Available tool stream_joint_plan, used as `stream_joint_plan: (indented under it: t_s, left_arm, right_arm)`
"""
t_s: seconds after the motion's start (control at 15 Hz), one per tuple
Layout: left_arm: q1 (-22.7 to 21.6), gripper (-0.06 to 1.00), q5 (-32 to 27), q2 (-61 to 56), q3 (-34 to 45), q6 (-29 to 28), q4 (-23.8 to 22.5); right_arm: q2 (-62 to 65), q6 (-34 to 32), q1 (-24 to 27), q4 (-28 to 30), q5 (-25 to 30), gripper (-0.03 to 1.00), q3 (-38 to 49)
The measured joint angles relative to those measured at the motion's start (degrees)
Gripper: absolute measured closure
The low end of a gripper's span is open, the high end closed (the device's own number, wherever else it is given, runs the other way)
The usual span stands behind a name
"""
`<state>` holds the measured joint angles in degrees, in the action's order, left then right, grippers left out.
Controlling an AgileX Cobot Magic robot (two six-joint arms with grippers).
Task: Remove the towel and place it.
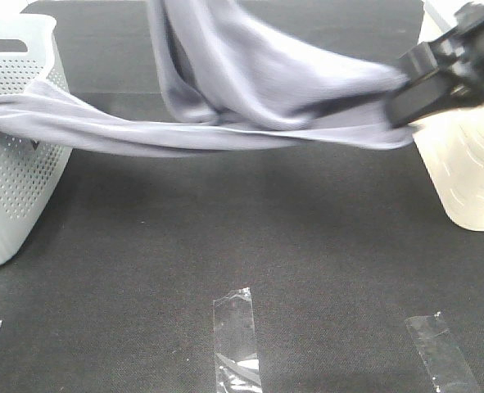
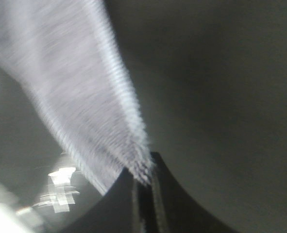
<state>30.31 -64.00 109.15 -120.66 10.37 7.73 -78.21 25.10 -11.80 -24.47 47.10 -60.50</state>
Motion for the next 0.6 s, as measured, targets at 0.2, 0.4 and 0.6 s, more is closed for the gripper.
stream_joint_plan:
  t_s: [0.2, 0.4, 0.6]
  left_arm:
    - [0.0, 0.94, 10.9, 6.4, 0.0, -1.8, -0.2]
    - [0.0, 0.94, 28.2, 8.2, 0.0, -2.1, -0.9]
    - [-1.8, 0.94, 45.4, 4.9, 0.0, -2.1, -9.4]
  right_arm:
    - [-0.2, -18.4, 0.0, 22.7, -3.0, 0.97, -7.2]
    - [-2.9, -25.7, 0.0, 34.4, -7.0, 0.97, -17.5]
    - [-8.7, -25.8, 0.0, 35.2, -12.3, 0.97, -31.6]
